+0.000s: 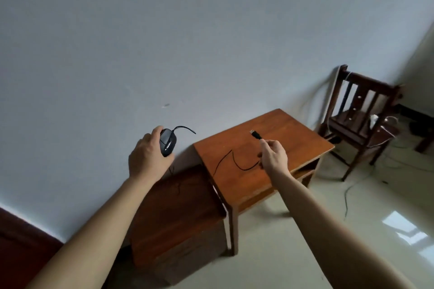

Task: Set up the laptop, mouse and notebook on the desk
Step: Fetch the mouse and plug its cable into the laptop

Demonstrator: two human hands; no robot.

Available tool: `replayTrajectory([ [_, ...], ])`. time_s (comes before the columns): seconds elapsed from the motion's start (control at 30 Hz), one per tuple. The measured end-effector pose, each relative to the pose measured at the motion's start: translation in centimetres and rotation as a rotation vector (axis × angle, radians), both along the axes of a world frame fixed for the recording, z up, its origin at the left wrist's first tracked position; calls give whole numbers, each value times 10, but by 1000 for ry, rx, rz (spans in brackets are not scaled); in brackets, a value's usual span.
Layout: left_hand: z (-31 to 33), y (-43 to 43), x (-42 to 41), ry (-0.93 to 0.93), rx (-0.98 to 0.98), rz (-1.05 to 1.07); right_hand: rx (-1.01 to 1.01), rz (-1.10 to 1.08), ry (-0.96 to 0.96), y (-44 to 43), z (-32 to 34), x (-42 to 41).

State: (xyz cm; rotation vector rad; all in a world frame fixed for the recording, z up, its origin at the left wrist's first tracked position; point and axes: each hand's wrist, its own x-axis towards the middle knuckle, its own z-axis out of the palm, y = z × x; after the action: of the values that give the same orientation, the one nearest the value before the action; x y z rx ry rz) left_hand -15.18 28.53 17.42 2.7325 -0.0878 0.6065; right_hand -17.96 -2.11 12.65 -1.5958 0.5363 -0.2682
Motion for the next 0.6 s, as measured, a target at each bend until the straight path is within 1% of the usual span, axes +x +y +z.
replayTrajectory([
  [0.13,15,-138,-8,-20,-135,-114,9,-158,-87,-129,15,-42],
  [0.2,21,-209,-7,-29,-162,-197,-7,-266,-118,-194,24,-63],
  [0.4,22,-402,-4,-30,-76,-493,-39,-541,-148,-367,31,-123],
  [0.5,10,-487,4,28,-100,-597,-36,-629,-136,-437,19,-138],
  [0.57,-3,-533,12,65,-83,-664,-44,-675,-109,-469,6,-142],
  [0.6,-12,-569,21,74,-71,-702,-54,-715,-93,-497,-4,-141],
])
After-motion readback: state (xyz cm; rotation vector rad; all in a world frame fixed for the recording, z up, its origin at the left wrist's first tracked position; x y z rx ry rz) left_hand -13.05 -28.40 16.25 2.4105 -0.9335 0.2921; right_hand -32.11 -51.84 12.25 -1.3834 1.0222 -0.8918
